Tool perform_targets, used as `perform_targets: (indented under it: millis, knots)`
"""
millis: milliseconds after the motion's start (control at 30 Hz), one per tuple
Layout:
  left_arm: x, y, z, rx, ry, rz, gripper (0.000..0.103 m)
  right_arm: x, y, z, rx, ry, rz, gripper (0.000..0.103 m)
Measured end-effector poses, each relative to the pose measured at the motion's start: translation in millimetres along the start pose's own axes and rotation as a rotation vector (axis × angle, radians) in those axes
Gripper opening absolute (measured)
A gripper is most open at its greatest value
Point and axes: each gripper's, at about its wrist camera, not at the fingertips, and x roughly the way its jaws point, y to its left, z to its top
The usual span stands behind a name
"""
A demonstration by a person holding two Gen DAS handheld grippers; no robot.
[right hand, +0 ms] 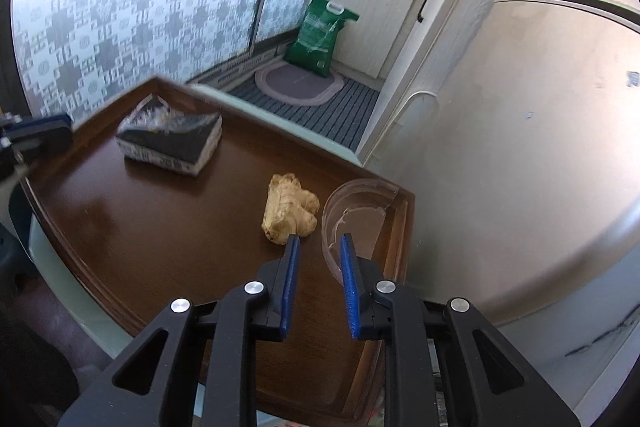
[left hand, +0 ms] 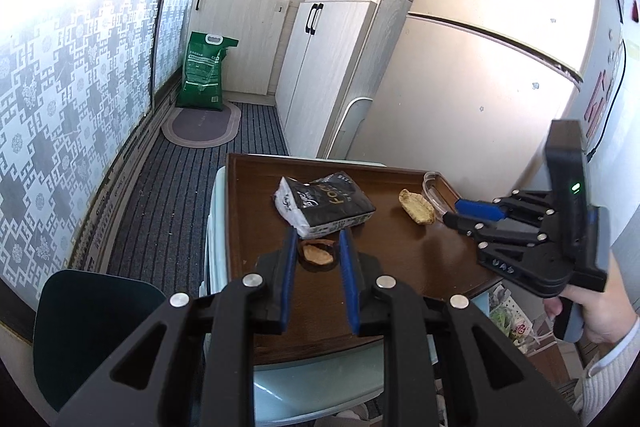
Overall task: Collect trash
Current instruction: 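Lift the shell with the left gripper while the right gripper grasps the clear plastic lid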
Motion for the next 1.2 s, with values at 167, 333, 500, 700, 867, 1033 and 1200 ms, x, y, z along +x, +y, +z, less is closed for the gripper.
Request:
perform_targets:
  millis: [167,333,500,700,867,1033,1200]
  knots:
    - [-9.1,10.8,0.1,-0.012,-0.011,-0.001,0.023,10.3,3.8,2.3,-0.011,0.021,-0.028,0.019]
    - [-16.1,22.1,2.2,-0.041,-0.02,-0.009,0.023,14.5,7.1,6.1,0.007,0.037,-0.02,0.005]
    - [-25.7,29.6,1.7,-0.047,-0.035,-0.022,0.023,5.9,5.1,7.4,0.056,0.024,-0.018,0.003]
    - [-33.9,42.1,2.5,-0.05,-0.05,-0.008,0.023,-18.9,6.5,12.0,0.095,-0.025,0.006,0.003]
    - [-44.9,56.9,4.3,-0.068,-0.075,0.017,0.023,-33.1,7.9,20.9,0.147,-0.069,0.077,0.003]
    - [-52.1,74.1,4.5,-0.076,-0.08,0.052,0.023,-41.6,17.6,30.0,0.182,-0.099,0.168,0.003]
    - [-59.3,91.7,3.1,-0.084,-0.081,0.084,0.023,-47.1,41.7,45.3,0.171,-0.117,0.24,0.003]
